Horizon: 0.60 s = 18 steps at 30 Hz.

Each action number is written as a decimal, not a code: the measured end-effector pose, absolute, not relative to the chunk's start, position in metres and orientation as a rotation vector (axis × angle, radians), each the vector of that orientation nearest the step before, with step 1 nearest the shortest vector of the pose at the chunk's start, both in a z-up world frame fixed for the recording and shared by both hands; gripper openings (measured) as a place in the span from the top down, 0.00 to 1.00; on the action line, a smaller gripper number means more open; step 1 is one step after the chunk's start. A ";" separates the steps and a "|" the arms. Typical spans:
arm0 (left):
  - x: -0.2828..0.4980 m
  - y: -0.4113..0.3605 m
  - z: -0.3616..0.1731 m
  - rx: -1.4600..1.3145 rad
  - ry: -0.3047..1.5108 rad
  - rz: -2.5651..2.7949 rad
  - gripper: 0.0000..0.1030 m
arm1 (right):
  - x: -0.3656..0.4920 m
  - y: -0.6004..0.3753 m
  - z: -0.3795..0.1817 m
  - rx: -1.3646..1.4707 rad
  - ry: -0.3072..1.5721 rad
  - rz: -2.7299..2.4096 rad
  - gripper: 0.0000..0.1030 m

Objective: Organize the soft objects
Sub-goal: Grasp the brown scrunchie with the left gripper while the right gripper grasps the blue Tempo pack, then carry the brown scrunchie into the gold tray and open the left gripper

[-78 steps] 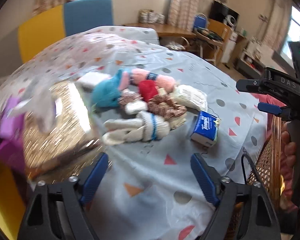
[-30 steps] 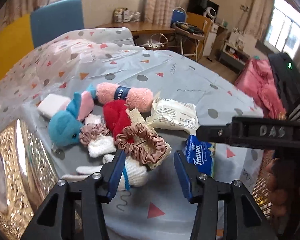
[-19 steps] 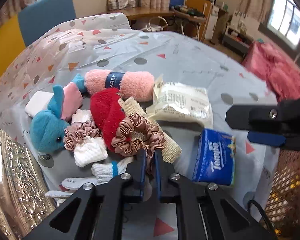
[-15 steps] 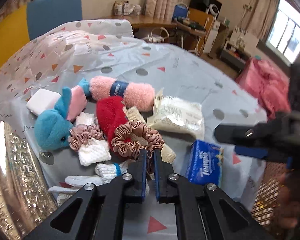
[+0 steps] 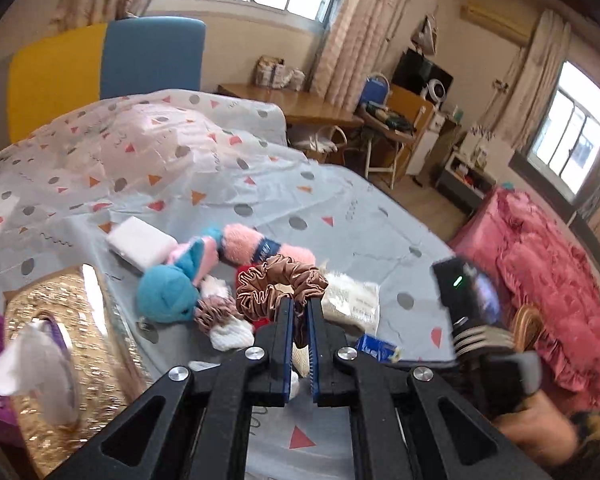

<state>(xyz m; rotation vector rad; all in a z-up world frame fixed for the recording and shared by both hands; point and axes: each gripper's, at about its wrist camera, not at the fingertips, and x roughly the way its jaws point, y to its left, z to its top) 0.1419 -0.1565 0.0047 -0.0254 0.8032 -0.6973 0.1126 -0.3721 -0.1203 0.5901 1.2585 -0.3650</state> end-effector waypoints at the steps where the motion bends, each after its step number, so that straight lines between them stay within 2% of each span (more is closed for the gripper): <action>1: 0.142 -0.149 0.012 -0.043 0.791 -0.694 0.94 | 0.116 -0.371 -0.123 0.564 1.274 -0.384 0.37; 5: 0.147 -0.096 0.055 -0.111 0.698 -0.621 0.94 | 0.125 -0.362 -0.132 0.484 1.298 -0.406 0.40; 10: 0.152 -0.001 0.080 -0.200 0.605 -0.448 0.94 | 0.129 -0.357 -0.137 0.440 1.312 -0.417 0.40; 13: 0.157 0.061 0.070 -0.245 0.602 -0.322 0.94 | 0.130 -0.357 -0.140 0.426 1.319 -0.418 0.40; 18: 0.160 0.153 0.024 -0.348 0.674 -0.102 0.94 | 0.143 -0.340 -0.147 0.368 1.333 -0.424 0.40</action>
